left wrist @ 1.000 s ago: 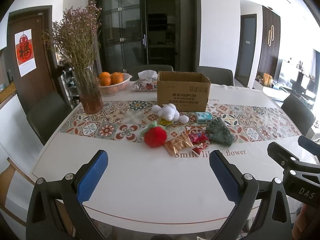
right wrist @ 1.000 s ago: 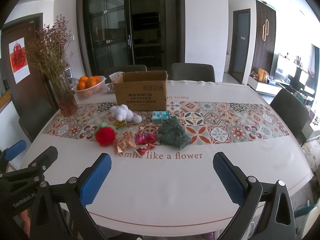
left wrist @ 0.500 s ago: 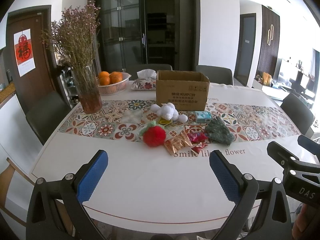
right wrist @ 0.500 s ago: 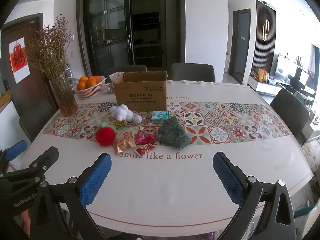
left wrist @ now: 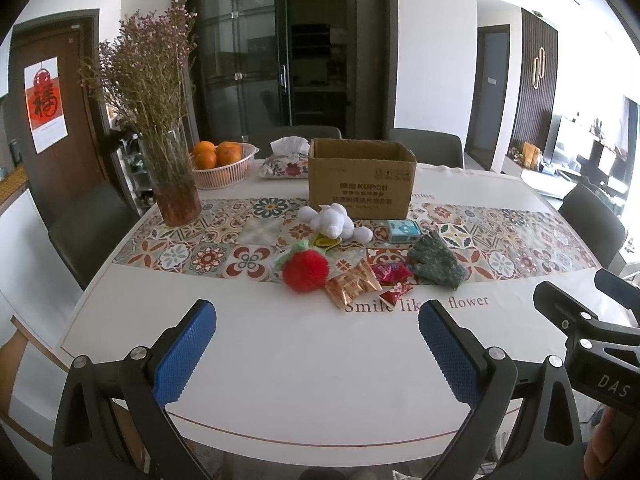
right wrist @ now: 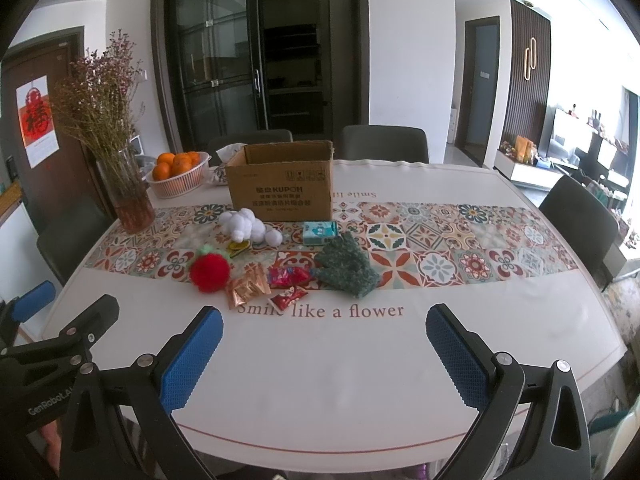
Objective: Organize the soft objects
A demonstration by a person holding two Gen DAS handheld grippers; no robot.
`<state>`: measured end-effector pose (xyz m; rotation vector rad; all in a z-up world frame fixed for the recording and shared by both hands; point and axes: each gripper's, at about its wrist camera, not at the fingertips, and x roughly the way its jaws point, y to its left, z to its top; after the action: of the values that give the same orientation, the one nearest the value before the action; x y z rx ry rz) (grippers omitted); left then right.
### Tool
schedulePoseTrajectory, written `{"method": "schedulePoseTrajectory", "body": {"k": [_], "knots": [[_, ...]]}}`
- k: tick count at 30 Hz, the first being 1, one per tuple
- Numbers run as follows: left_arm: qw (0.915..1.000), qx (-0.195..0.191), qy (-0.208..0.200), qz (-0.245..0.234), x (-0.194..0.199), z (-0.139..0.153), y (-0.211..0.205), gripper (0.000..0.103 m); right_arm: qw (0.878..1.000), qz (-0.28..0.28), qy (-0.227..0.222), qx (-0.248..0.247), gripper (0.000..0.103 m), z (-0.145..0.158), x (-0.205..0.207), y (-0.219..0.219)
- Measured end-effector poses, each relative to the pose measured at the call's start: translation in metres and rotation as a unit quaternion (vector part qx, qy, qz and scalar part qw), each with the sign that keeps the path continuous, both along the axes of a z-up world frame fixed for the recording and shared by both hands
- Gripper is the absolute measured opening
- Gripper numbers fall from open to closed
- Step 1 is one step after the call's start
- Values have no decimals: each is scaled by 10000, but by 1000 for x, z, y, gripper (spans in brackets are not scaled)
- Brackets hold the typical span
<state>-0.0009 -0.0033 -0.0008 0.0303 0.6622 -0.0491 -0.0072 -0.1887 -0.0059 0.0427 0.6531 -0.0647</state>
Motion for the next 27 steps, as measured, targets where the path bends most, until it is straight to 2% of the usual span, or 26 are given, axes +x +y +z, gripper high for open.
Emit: {"method": "schedulePoseTrajectory", "body": {"k": [16, 27], "knots": [[10000, -2, 6, -7, 0, 0, 0, 103, 10000, 12, 27, 13, 103, -1, 2, 0], [9999, -41, 53, 77, 13, -4, 14, 103, 9997, 166, 182, 11, 103, -9, 25, 14]]}}
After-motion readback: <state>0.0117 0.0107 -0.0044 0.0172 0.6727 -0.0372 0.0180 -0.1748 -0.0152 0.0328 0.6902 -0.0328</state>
